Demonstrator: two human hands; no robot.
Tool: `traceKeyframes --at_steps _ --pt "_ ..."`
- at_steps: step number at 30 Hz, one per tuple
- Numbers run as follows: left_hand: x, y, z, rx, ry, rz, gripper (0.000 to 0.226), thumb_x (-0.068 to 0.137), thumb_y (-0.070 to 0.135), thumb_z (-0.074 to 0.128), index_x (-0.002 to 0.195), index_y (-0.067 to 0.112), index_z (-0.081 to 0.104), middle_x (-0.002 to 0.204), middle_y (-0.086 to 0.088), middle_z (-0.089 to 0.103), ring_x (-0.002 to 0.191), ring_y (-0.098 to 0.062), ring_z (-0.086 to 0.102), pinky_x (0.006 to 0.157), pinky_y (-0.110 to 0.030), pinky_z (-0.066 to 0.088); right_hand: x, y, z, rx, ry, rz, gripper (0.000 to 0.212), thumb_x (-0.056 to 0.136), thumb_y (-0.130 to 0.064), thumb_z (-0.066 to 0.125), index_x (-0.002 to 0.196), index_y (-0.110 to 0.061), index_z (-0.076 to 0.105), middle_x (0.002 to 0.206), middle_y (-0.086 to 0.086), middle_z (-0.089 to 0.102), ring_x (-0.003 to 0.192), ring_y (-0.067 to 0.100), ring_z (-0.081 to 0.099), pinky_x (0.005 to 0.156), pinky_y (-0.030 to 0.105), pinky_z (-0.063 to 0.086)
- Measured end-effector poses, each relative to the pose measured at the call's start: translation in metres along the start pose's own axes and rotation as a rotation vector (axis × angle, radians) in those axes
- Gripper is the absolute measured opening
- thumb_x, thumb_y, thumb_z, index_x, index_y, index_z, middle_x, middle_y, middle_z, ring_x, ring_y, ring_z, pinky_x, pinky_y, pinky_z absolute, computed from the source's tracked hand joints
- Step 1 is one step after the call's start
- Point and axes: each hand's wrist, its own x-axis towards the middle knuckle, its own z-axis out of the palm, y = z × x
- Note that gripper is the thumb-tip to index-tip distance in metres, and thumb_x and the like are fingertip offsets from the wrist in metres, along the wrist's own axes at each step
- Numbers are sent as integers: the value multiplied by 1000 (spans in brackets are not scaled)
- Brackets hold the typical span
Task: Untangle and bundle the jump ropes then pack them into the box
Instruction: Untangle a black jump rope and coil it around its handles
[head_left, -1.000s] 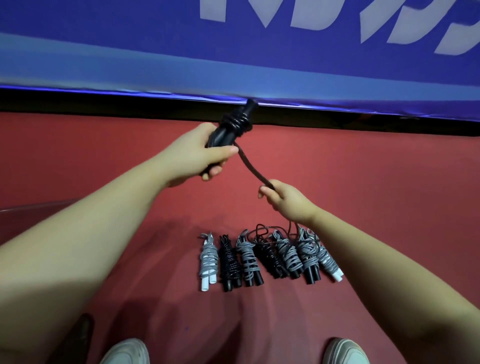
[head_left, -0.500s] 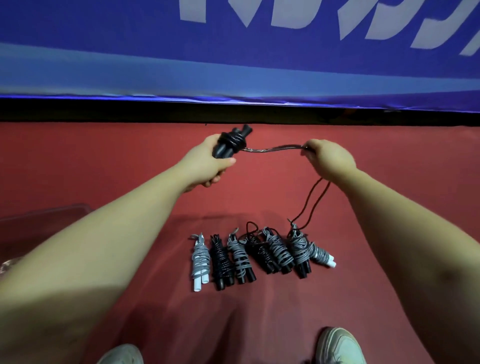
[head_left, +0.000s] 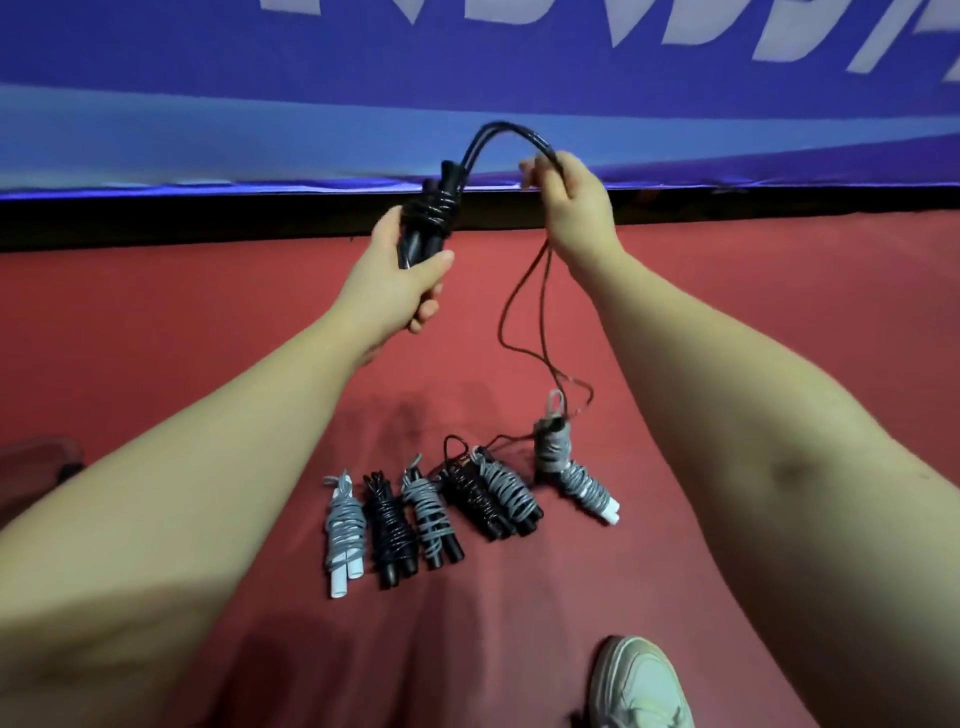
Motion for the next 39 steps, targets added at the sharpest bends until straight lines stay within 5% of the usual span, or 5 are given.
traceKeyframes --at_steps 6,10,14,27,39 --pt "3 -25 3 57 -69 -34 53 94 14 55 139 27 30 66 -2 51 46 -13 43 42 -20 34 8 28 -7 -474 -12 -163 37 93 -32 44 99 -3 66 116 11 59 109 26 50 86 29 36" --pt "2 -27 3 53 -58 -31 54 94 15 55 139 29 30 68 -2 51 47 -13 44 42 -21 35 -4 34 -4 -373 -163 108 33 100 -34 38 80 -15 56 88 3 67 70 14 57 68 30 39" --pt "0 -16 -4 73 -28 -12 55 94 17 56 140 31 30 71 -4 52 50 -14 45 42 -21 37 -3 20 0 0 26 216 32 99 -29 39 69 -20 42 64 -3 46 57 16 48 66 32 43" --pt "-4 -43 -52 275 185 -165 63 91 16 61 144 30 32 78 -4 56 46 -15 45 33 -14 32 -49 15 -39 -675 -497 -140 37 98 -43 40 91 -22 70 91 2 64 90 21 58 72 27 37" --pt "-6 -40 -37 170 230 -128 40 92 15 59 128 27 48 101 4 59 50 -9 53 37 -16 34 -83 21 -6 -502 -1130 276 30 100 -26 44 90 -10 67 55 -4 54 50 9 54 58 21 45"
